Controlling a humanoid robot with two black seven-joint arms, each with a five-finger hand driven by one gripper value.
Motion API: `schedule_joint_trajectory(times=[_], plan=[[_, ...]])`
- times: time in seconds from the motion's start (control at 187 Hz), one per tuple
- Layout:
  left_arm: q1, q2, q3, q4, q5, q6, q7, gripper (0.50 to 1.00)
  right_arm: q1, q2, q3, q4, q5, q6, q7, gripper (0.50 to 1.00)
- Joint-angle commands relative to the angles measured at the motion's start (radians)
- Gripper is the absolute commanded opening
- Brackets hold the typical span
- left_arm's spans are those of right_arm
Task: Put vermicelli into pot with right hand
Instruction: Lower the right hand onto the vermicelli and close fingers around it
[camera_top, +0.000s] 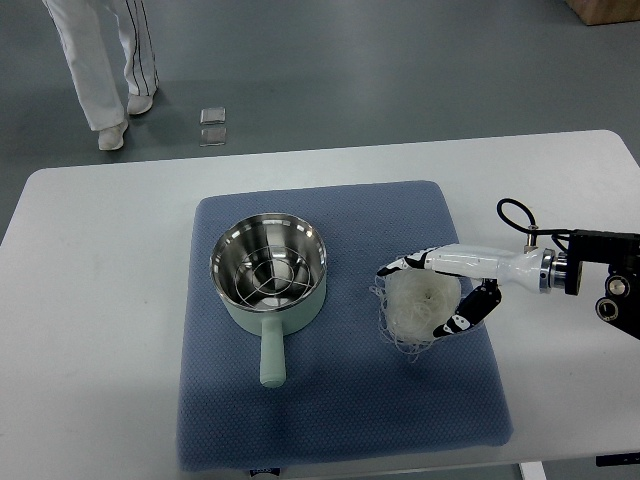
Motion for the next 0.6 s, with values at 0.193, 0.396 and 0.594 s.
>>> schedule_joint_trajectory(times=[0.193,0.396,0.594], plan=[[0.000,0.000,0.000,0.000,0.000,0.000,-0.001,1.000,-0.015,0.018,-0.003,-0.006,-0.014,-0.024,-0.006,0.915],[0.000,0.000,0.000,0.000,0.000,0.000,0.001,1.000,-0.020,0.020,-0.014,-0.023,-0.031,-0.047,-0.012,0.895],[0.000,0.000,0.000,0.000,0.000,0.000,-0.001,1.000,-0.021,0.043,-0.014,-0.056,-0.051,-0.049,-0.012,0.829]])
